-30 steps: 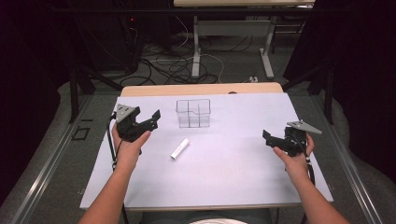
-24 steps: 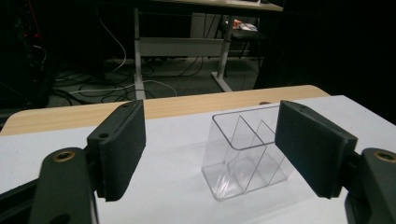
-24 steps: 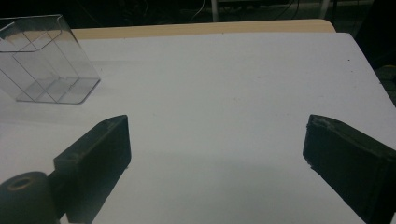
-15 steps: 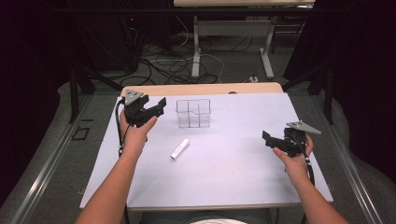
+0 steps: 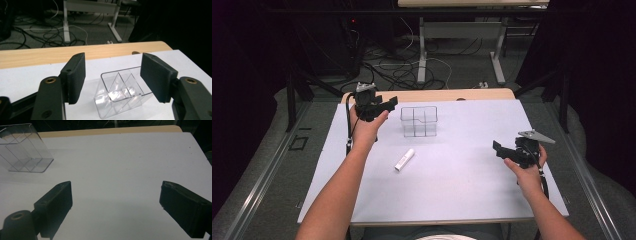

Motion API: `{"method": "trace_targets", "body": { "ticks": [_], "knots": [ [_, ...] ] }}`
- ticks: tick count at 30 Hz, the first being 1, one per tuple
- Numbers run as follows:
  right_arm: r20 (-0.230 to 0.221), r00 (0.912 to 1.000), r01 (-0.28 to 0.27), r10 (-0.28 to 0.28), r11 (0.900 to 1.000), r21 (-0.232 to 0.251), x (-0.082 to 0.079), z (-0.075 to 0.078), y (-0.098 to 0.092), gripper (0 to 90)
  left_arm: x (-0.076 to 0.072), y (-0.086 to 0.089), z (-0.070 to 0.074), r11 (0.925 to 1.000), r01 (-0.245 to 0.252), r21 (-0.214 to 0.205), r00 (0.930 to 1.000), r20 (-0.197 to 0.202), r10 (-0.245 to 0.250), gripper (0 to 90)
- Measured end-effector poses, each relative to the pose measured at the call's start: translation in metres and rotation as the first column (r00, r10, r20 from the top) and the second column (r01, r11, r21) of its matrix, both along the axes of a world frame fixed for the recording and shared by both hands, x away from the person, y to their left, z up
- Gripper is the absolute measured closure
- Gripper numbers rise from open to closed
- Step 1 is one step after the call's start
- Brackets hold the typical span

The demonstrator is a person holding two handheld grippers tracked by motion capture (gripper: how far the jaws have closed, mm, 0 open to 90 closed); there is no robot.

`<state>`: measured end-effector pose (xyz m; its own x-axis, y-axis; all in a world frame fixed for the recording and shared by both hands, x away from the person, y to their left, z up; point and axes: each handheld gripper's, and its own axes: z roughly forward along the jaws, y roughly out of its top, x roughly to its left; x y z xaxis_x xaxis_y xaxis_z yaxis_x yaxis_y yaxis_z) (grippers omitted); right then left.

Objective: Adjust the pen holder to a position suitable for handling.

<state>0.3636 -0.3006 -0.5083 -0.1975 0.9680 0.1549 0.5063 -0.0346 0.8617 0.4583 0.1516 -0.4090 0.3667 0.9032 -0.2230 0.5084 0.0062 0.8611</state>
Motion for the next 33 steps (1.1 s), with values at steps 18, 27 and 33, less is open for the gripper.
{"method": "trace_targets", "body": {
  "ticks": [18,27,33],
  "knots": [
    [-0.008,1.0000,0.005,-0.005,0.9999,0.012,0.000,-0.002,0.000,10.9,0.025,-0.005,-0.014,0.9975,-0.003,-0.070,0.9839,-0.179,-0.010,46.1],
    [-0.014,0.9999,0.003,-0.003,0.9998,0.017,0.000,-0.003,0.001,11.1,0.033,-0.015,-0.027,0.9993,-0.029,-0.025,0.9784,-0.205,0.023,49.8],
    [-0.017,0.9999,0.003,-0.003,0.9999,0.015,0.001,-0.004,0.001,11.6,0.037,-0.019,-0.036,0.9992,-0.040,-0.007,0.9725,-0.230,0.037,52.6]
  ]
}}
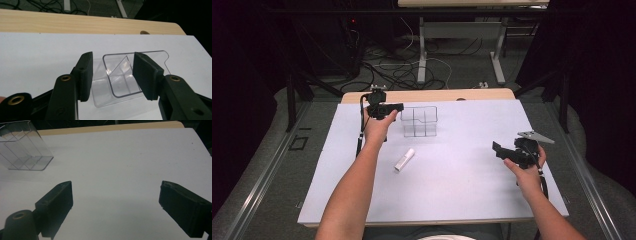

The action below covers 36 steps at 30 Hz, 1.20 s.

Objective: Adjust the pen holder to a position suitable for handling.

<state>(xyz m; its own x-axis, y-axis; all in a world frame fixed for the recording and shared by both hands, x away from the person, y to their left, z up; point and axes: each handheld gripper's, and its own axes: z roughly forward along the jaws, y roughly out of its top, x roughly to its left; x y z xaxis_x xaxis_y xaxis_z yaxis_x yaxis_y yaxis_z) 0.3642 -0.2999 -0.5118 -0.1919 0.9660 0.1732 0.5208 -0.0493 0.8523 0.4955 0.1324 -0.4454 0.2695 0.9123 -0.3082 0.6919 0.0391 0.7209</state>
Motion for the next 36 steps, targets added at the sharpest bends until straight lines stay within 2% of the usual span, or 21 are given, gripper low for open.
{"method": "trace_targets", "body": {
  "ticks": [5,8,9,14,33,36],
  "knots": [
    [-0.003,1.0000,-0.003,0.003,1.0000,0.001,0.000,-0.001,0.000,11.8,0.004,-0.004,-0.012,0.9997,0.006,0.022,0.9988,-0.048,-0.005,55.5],
    [-0.003,1.0000,-0.003,0.003,1.0000,-0.001,0.000,-0.001,0.000,12.0,0.005,-0.006,-0.015,0.9998,-0.001,0.019,0.9988,-0.050,0.002,57.0],
    [0.000,1.0000,-0.007,0.007,1.0000,-0.005,0.000,-0.001,-0.001,12.1,0.005,-0.006,-0.018,0.9998,0.000,0.019,0.9981,-0.062,0.001,57.5],
    [-0.016,0.9999,-0.002,0.002,1.0000,-0.005,0.000,-0.001,0.000,12.4,0.008,-0.008,-0.022,0.9998,0.001,0.018,0.9978,-0.067,0.000,59.0],
    [-0.017,0.9998,-0.008,0.008,1.0000,-0.002,0.002,-0.003,-0.001,13.9,0.014,-0.016,-0.036,0.9998,0.010,0.016,0.9956,-0.093,-0.008,67.6],
    [-0.013,0.9999,-0.002,0.002,1.0000,-0.002,0.002,-0.004,-0.001,14.0,0.013,-0.016,-0.039,1.0000,0.007,0.006,0.9959,-0.090,-0.006,68.6]
  ]
}}
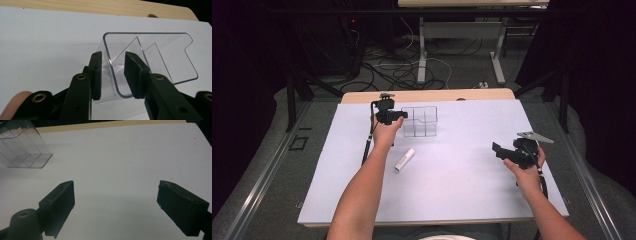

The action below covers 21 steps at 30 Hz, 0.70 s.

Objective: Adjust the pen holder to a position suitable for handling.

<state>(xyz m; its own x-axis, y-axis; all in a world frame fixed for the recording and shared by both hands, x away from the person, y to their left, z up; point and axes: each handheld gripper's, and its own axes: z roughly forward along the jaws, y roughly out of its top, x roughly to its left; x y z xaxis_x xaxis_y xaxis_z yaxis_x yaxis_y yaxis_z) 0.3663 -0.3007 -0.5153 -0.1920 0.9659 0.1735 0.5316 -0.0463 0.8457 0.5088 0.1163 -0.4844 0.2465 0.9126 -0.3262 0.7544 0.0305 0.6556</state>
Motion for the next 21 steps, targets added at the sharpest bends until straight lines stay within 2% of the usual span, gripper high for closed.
{"method": "trace_targets", "body": {
  "ticks": [4,5,12,21],
  "knots": [
    [-0.008,1.0000,-0.005,0.005,1.0000,0.004,-0.0001,-0.0001,0.0001,14.1,-0.0003,0.0002,-0.0039,1.0000,-0.006,0.006,0.9999,-0.010,0.007,71.1],
    [-0.012,0.9999,-0.008,0.008,1.0000,0.004,-0.0002,0.0000,0.0000,14.1,-0.0008,0.0010,-0.0051,0.9999,-0.013,-0.008,0.9999,-0.007,0.013,71.5],
    [-0.013,0.9999,-0.008,0.008,1.0000,0.003,0.0003,-0.0007,0.0009,14.3,-0.0014,0.0025,-0.0028,0.9996,-0.029,-0.006,0.9996,-0.001,0.029,78.1],
    [-0.018,0.9998,-0.006,0.006,1.0000,0.005,0.0004,-0.0011,0.0016,14.4,-0.0027,-0.0013,-0.0012,0.9978,-0.066,-0.006,0.9978,0.006,0.066,82.2]
  ]
}}
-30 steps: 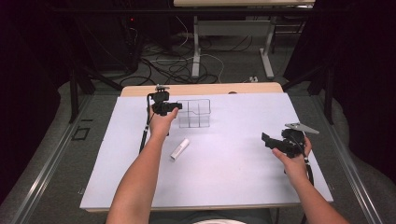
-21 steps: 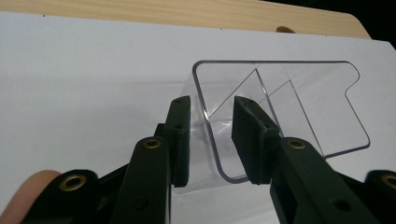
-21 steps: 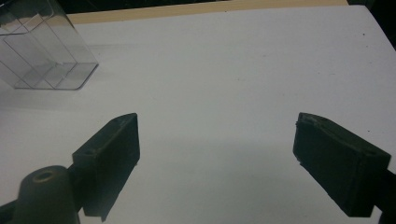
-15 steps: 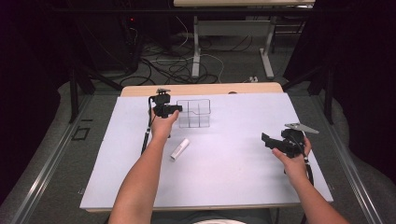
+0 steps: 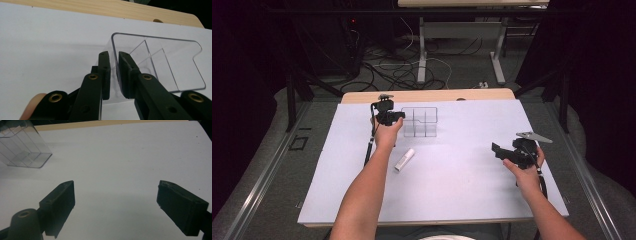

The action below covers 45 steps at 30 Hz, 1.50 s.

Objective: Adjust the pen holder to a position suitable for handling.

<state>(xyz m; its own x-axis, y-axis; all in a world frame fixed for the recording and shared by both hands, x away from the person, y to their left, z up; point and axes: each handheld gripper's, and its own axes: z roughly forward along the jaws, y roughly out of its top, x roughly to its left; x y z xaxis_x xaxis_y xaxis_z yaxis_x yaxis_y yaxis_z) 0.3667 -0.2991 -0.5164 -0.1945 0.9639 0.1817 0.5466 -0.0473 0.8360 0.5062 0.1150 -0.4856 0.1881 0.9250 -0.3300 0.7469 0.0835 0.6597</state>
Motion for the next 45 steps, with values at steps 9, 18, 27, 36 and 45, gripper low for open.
{"method": "trace_targets", "body": {
  "ticks": [9,18,27,36,45],
  "knots": [
    [0.002,1.0000,0.003,-0.003,1.0000,0.001,0.001,0.000,-0.001,14.4,-0.001,-0.003,0.002,0.9996,-0.003,0.029,0.9999,0.014,0.002,84.8],
    [-0.001,1.0000,0.001,-0.001,1.0000,-0.003,0.001,-0.001,-0.002,14.4,-0.004,-0.002,0.004,0.9987,-0.020,0.048,0.9998,0.002,0.020,86.4],
    [-0.001,1.0000,-0.003,0.003,1.0000,0.003,0.001,0.000,0.000,14.4,-0.018,-0.004,0.008,0.9983,-0.056,0.017,0.9982,-0.022,0.057,86.3],
    [0.001,1.0000,0.001,-0.001,1.0000,0.009,0.000,0.001,0.000,14.4,-0.032,-0.017,0.013,0.9977,-0.065,0.017,0.9970,-0.040,0.066,86.1],
    [-0.003,1.0000,-0.005,0.005,0.9999,0.011,0.000,0.000,0.001,14.5,-0.040,-0.032,0.012,0.9973,-0.067,0.030,0.9959,-0.059,0.068,85.7]
  ]
}}
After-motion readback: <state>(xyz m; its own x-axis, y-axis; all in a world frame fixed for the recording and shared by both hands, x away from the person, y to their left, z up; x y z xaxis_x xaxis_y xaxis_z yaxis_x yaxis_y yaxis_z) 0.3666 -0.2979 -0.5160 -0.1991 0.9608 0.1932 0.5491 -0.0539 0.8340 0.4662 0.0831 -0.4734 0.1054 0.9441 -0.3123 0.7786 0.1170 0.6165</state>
